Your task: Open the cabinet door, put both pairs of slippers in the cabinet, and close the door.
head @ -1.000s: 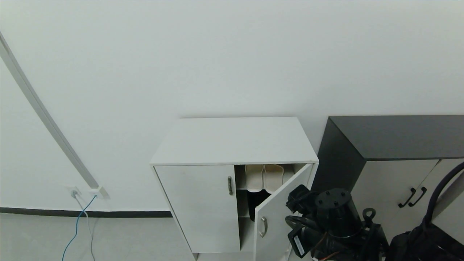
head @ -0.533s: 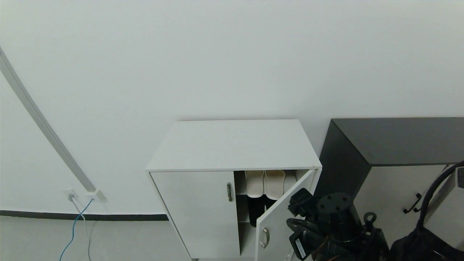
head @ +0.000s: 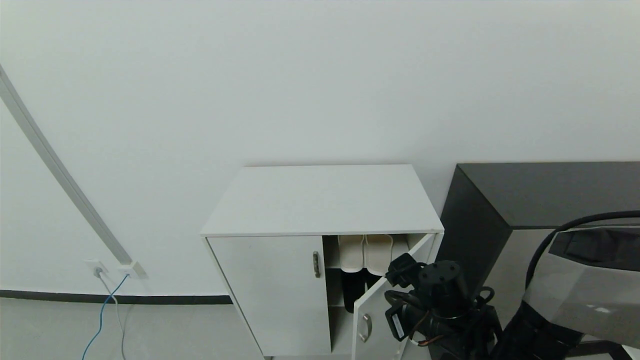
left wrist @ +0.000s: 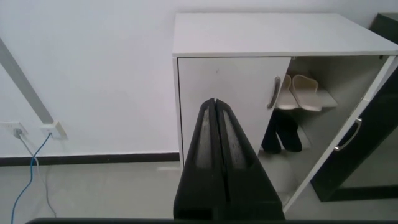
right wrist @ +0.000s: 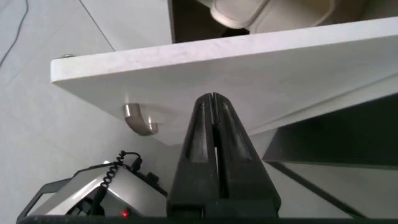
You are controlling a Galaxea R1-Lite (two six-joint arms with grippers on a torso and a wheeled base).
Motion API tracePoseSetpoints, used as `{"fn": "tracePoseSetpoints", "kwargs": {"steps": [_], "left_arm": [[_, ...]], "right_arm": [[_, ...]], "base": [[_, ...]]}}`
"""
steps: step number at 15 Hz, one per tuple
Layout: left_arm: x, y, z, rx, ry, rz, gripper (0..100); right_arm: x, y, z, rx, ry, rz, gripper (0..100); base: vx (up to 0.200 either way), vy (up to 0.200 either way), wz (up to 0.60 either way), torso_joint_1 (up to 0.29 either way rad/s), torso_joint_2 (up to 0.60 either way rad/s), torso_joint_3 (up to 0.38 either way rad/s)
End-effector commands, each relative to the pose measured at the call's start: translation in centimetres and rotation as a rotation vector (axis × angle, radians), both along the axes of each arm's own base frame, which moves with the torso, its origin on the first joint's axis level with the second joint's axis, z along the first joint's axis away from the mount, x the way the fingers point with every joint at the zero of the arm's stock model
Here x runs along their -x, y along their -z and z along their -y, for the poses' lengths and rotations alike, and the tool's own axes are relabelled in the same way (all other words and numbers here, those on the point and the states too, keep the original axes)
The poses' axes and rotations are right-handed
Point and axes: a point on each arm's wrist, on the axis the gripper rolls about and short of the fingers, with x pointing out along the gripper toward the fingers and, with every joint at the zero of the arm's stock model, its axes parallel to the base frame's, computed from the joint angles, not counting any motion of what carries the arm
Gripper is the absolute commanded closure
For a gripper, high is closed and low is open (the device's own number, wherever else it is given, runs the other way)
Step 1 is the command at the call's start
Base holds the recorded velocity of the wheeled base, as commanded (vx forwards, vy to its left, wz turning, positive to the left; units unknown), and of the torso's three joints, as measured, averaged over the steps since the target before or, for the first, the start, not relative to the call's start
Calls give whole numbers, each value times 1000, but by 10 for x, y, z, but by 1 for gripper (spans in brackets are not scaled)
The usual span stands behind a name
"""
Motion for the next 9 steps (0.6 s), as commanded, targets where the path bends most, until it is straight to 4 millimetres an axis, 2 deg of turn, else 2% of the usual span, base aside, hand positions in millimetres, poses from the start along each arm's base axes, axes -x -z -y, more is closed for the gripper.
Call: {"fn": "tracePoseSetpoints", "kwargs": {"steps": [1, 9], "left_arm": [[0, 0, 0, 0, 0, -1, 100], [0, 0, 0, 0, 0, -1, 100]], "right_arm": [[-12, 13, -5, 8, 12, -9, 100], [-52, 24, -26, -43, 43, 44, 100]], "base": [[0, 0, 0, 0, 0, 0], [0, 0, 0, 0, 0, 0]]}}
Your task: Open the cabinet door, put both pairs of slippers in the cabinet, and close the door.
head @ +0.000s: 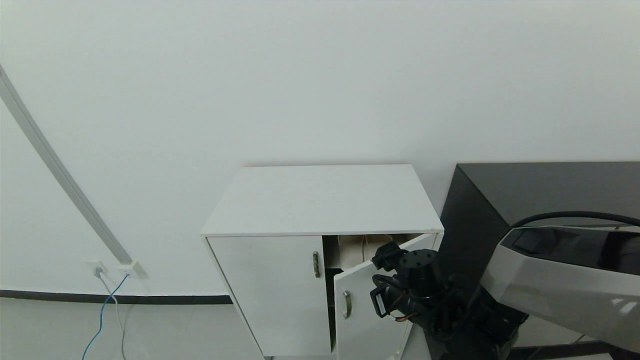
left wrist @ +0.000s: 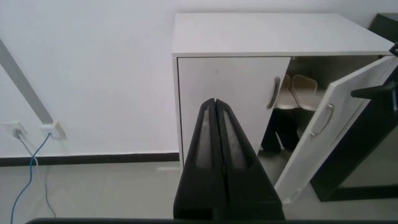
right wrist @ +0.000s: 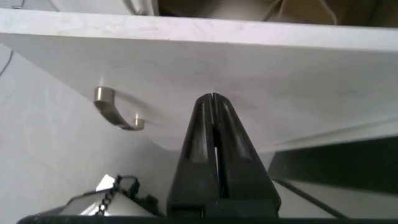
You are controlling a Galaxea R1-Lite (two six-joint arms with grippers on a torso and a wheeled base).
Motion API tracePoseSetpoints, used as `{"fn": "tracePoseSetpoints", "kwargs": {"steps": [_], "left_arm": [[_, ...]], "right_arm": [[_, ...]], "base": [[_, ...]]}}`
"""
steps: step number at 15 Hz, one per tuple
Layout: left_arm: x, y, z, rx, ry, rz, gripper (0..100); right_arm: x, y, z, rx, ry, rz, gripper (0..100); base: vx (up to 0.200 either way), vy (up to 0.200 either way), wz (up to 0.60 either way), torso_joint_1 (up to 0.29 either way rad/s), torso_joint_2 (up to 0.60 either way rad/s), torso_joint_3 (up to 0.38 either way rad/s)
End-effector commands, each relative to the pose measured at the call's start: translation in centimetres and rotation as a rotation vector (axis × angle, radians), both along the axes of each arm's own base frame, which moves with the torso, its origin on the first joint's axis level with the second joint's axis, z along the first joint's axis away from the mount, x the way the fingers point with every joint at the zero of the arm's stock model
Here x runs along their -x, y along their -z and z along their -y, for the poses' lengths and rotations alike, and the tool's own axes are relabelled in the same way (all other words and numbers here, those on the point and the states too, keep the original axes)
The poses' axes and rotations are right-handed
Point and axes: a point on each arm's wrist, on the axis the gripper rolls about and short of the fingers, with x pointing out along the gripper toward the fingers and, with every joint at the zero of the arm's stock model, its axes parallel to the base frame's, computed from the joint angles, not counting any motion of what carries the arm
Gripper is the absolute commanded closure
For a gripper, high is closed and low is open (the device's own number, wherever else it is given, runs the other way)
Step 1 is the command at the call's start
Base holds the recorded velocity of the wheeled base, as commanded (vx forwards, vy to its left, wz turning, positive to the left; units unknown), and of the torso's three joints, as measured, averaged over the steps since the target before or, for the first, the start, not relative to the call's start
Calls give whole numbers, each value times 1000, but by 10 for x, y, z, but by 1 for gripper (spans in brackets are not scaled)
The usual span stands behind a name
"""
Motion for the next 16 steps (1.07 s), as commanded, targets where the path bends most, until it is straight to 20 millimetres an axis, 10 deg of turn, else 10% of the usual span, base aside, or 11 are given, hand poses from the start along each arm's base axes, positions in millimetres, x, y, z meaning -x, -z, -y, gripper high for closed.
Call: {"fn": "tracePoseSetpoints", "kwargs": {"steps": [1, 16], "left_arm": [[0, 0, 0, 1, 0, -2, 100], [0, 0, 0, 2, 0, -2, 100]], "right_arm": [[-12, 9, -6, -4, 10, 6, 100], [-56, 16, -6, -47, 74, 64, 100]], "base": [[0, 0, 0, 0, 0, 0], [0, 0, 0, 0, 0, 0]]}}
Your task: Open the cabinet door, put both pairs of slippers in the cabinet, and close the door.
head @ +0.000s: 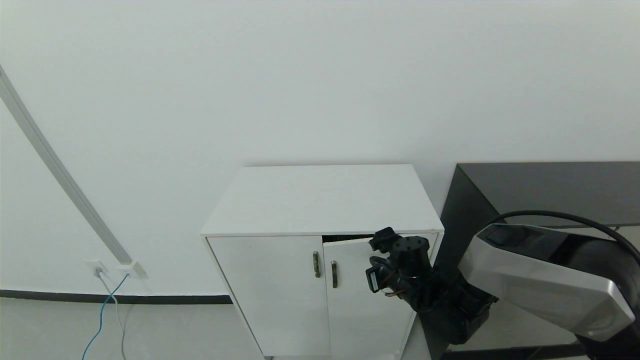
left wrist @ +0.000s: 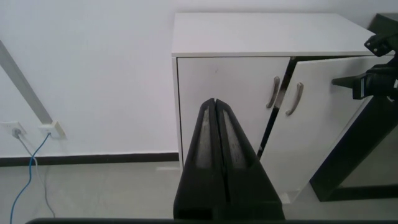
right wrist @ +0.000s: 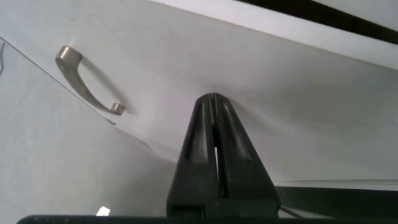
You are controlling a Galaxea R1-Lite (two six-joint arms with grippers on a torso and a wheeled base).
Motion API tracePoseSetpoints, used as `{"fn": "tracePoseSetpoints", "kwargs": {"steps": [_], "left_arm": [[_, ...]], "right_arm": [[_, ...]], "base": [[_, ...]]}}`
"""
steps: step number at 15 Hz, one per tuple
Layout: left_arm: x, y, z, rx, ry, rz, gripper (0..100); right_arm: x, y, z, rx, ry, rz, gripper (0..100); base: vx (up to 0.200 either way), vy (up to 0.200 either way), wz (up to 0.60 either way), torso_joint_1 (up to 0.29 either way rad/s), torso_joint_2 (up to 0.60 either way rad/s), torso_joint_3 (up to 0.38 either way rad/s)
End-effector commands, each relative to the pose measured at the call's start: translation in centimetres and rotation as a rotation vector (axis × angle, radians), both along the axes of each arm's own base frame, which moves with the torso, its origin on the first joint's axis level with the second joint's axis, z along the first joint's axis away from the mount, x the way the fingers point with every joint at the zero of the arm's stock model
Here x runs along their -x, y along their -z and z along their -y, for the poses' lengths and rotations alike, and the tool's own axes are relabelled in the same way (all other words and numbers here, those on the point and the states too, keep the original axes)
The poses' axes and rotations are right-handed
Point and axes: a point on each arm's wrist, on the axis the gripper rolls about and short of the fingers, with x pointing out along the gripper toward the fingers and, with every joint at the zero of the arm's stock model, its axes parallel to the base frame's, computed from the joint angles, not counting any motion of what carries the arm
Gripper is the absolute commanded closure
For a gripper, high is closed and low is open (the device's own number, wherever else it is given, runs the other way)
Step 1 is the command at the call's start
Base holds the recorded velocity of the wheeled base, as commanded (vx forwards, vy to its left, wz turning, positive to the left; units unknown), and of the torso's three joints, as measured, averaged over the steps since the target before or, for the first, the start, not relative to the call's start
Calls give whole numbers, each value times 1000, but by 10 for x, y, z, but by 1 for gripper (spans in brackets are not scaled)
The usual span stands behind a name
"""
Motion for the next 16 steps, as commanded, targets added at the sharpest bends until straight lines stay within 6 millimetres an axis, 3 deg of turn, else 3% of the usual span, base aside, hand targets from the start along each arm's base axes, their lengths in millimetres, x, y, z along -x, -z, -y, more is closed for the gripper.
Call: {"fn": "tracePoseSetpoints", "kwargs": {"steps": [1, 16], "left_arm": [[0, 0, 0, 0, 0, -1, 100], [0, 0, 0, 0, 0, -1, 100]], "right_arm": [[-5, 5, 0, 0, 7, 1, 100], [-17, 3, 2, -13, 27, 18, 100]], "base": [[0, 0, 0, 0, 0, 0], [0, 0, 0, 0, 0, 0]]}}
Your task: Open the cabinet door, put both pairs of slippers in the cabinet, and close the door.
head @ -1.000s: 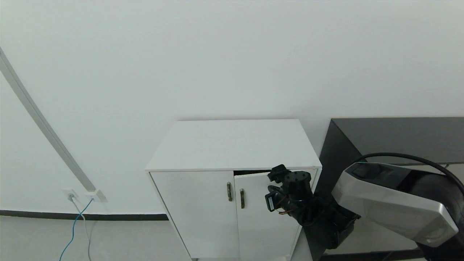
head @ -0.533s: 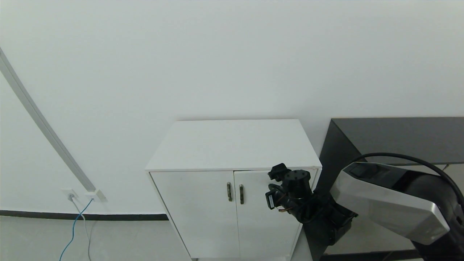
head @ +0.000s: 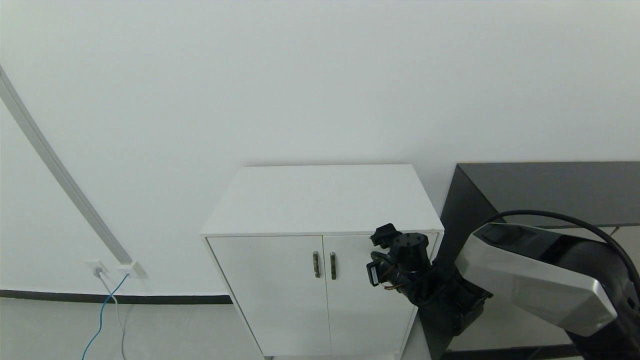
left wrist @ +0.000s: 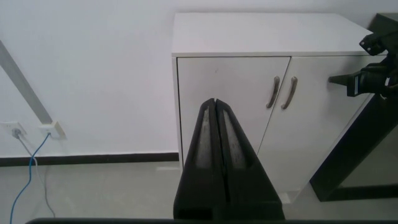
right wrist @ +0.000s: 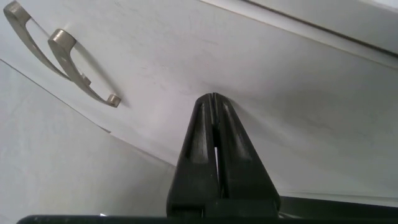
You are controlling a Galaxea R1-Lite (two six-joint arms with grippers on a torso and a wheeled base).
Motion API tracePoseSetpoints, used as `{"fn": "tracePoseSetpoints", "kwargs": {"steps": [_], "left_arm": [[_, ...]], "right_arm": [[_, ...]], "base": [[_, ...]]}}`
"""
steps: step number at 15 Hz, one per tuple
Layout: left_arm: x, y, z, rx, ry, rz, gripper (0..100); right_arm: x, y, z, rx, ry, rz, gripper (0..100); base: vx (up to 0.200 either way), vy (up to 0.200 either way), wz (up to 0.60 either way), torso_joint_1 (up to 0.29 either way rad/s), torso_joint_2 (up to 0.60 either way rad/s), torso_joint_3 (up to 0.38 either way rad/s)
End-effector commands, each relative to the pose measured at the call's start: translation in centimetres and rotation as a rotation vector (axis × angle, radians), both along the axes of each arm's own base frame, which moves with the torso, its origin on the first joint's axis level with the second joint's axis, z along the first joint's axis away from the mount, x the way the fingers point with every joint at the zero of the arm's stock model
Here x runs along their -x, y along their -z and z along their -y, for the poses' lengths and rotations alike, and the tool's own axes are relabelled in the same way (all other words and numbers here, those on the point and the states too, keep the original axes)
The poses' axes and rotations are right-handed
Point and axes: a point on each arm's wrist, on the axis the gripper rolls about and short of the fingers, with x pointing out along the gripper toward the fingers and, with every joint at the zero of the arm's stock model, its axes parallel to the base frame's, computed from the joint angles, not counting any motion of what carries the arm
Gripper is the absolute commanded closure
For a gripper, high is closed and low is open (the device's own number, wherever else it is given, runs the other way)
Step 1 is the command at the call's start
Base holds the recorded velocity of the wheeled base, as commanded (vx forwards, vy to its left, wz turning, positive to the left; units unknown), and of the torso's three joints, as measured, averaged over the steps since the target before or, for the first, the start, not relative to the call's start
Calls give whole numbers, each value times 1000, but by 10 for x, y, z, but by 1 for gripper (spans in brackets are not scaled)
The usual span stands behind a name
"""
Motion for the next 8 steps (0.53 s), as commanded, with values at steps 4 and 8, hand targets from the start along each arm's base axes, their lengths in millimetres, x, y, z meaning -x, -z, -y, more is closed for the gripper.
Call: {"fn": "tracePoseSetpoints", "kwargs": {"steps": [4, 8], "left_arm": [[0, 0, 0, 0, 0, -1, 100], [0, 0, 0, 0, 0, -1, 100]], "right_arm": [[-1, -1, 1, -1, 4, 3, 100], [-4, 1, 3, -3, 10, 4, 100]], "base": [[0, 0, 0, 0, 0, 0], [0, 0, 0, 0, 0, 0]]}}
